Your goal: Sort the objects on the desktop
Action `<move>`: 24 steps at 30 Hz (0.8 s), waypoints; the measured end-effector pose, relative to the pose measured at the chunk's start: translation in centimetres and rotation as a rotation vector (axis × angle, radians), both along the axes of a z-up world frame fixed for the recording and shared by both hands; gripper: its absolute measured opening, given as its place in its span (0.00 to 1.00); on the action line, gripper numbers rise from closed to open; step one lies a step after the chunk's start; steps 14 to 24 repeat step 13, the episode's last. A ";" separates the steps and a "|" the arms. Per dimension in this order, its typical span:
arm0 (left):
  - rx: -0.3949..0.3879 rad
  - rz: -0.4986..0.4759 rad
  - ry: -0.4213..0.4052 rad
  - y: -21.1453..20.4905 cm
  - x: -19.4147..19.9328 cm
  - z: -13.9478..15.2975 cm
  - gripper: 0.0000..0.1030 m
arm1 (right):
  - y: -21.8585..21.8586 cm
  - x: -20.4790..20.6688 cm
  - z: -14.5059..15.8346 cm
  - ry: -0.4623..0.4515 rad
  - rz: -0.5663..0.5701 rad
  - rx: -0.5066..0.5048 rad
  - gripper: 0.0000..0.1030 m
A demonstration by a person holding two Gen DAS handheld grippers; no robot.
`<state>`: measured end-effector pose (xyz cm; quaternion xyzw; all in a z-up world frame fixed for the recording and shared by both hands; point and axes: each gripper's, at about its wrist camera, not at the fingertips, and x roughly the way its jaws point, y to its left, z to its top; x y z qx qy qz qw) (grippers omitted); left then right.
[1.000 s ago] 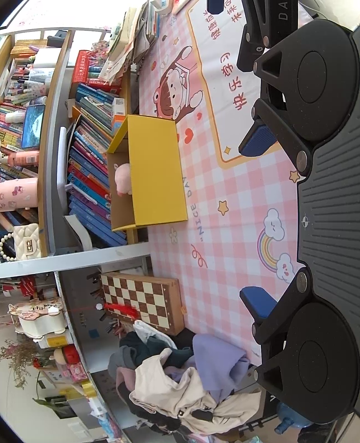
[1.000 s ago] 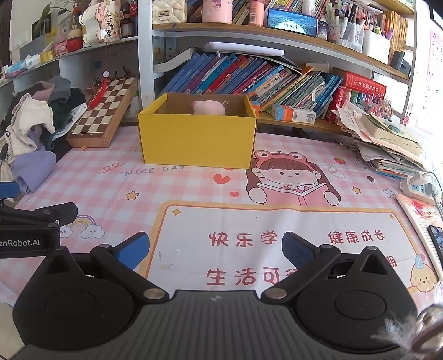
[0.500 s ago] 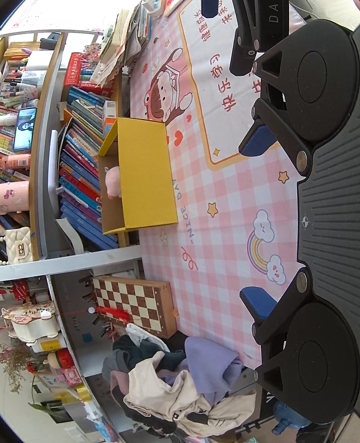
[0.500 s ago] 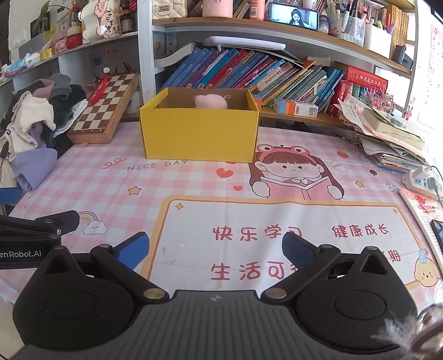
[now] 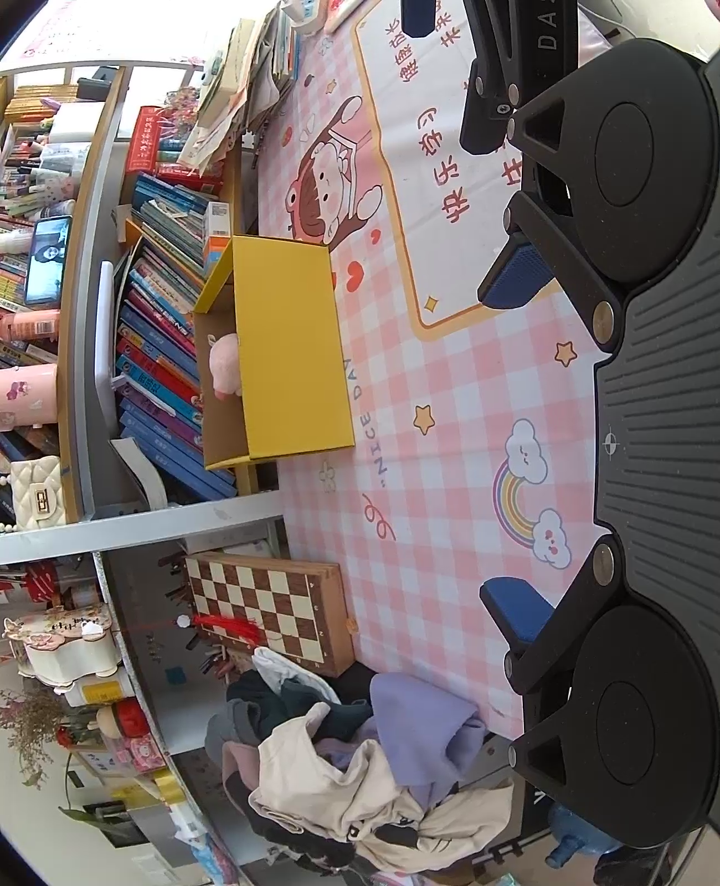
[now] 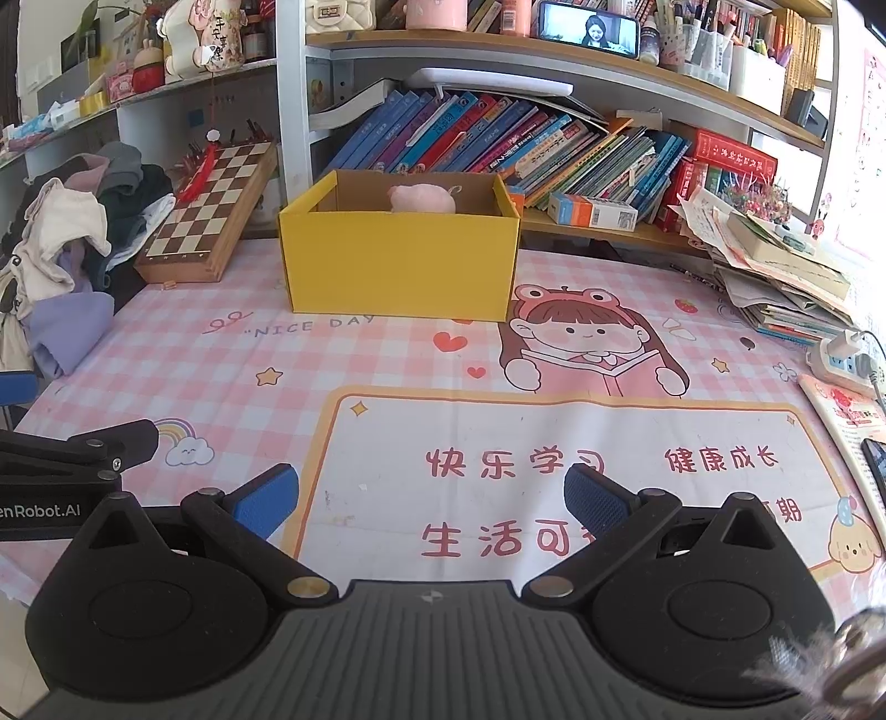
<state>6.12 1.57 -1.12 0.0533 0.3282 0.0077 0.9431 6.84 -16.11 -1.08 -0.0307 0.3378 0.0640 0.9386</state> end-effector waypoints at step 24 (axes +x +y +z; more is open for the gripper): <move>-0.021 0.017 0.002 0.0 0.2 -0.2 1.00 | 0.2 0.6 -0.5 0.030 0.012 -0.012 1.00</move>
